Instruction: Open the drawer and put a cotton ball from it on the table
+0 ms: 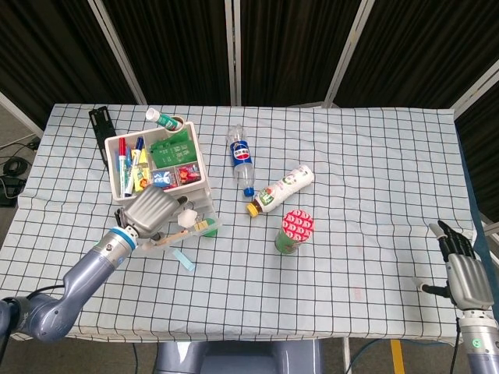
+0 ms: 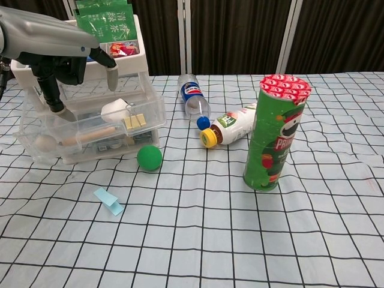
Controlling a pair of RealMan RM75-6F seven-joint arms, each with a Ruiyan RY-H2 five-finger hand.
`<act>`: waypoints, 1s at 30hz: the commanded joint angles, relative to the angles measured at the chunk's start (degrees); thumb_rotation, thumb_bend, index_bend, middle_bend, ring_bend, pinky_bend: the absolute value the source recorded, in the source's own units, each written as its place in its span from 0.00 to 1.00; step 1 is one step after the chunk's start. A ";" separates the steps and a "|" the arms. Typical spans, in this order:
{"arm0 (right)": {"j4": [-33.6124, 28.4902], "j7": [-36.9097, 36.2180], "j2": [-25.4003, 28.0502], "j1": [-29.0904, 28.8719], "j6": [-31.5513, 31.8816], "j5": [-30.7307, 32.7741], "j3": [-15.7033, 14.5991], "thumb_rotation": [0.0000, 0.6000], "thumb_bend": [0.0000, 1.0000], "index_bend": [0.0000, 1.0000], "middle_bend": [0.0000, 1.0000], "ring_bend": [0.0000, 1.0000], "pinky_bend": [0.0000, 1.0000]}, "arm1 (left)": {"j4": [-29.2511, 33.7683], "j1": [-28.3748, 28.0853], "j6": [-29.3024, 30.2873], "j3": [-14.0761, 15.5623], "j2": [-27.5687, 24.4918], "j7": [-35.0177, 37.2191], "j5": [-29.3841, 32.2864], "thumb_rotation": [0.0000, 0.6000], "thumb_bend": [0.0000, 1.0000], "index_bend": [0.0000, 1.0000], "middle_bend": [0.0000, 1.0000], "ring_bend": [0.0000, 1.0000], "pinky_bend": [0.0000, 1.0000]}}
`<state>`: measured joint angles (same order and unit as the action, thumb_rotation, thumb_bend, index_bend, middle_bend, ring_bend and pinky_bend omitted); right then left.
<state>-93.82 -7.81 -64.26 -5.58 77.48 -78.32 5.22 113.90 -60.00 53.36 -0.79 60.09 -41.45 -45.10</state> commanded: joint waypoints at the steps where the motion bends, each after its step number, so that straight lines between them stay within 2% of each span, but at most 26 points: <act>1: 0.04 -0.22 0.07 -0.02 -0.14 0.12 0.04 1.00 0.04 0.00 0.00 0.00 0.00 | 0.01 -0.70 0.28 -0.57 0.22 -0.61 1.07 1.00 0.00 0.31 0.96 0.87 0.81; 13: 0.01 -1.50 0.61 0.04 -0.20 0.38 0.32 1.00 0.04 0.00 0.00 0.00 0.00 | -0.90 -4.40 -0.17 -0.99 3.10 -4.47 6.28 1.00 0.00 0.32 0.96 0.87 0.81; 18: -0.08 -2.11 0.94 0.03 -0.47 0.35 0.27 1.00 0.04 0.00 0.00 0.00 0.00 | -1.27 -6.12 0.44 -0.25 4.42 -7.08 9.40 1.00 0.00 0.34 0.96 0.87 0.81; 28: -0.19 -3.07 1.37 0.25 -0.10 0.45 0.53 1.00 0.04 0.00 0.00 0.00 0.00 | -1.34 -7.38 2.07 0.61 5.91 -8.40 11.97 1.00 0.06 0.40 0.96 0.87 0.81; 30: -0.20 -3.09 1.39 0.25 -0.15 0.45 0.51 1.00 0.04 0.00 0.00 0.00 0.00 | -1.27 -7.39 2.27 0.76 5.92 -8.30 11.96 1.00 0.10 0.43 0.96 0.87 0.81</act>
<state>-94.02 -10.90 -62.88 -5.33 77.33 -77.87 5.73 112.60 -67.39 55.60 -0.07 66.00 -49.80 -33.14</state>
